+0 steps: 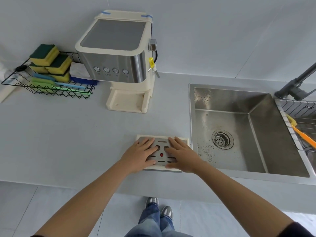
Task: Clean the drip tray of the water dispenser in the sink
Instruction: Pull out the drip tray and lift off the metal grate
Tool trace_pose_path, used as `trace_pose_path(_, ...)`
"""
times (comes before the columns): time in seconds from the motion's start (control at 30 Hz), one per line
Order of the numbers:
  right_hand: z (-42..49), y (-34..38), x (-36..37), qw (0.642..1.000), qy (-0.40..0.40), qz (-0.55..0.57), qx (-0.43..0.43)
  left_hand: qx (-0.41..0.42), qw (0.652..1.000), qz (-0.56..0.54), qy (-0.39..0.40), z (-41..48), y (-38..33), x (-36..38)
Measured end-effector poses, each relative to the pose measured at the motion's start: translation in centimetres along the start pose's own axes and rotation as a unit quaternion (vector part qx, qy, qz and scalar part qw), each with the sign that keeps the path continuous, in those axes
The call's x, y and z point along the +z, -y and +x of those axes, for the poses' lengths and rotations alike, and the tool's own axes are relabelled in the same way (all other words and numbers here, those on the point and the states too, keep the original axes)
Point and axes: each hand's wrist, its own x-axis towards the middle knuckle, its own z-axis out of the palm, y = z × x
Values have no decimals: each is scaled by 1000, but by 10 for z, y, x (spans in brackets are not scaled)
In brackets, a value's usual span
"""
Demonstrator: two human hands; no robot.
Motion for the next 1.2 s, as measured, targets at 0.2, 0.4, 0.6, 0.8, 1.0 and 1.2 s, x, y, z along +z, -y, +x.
trace_pose_path(0.2,4,-2,-2,1000,6,0,8,16,1000,-22,2,5,6,-1)
trace_pose_path(0.4,7,-4,-13,999,-5,-33,-4,22,999,-27,-18,7,11,-7)
trace_pose_path(0.6,19,-15,-39,998,-49,-49,-8,37,998,-21,-39,26,19,-33)
trace_pose_path(0.8,38,-38,-66,995,-77,-59,8,60,997,0,-43,72,26,-56)
trace_pose_path(1.0,63,-60,-79,995,-67,-61,29,71,997,-1,-32,112,35,-59)
trace_pose_path(1.2,89,-73,-74,997,-39,-46,38,74,997,3,-35,135,47,-47)
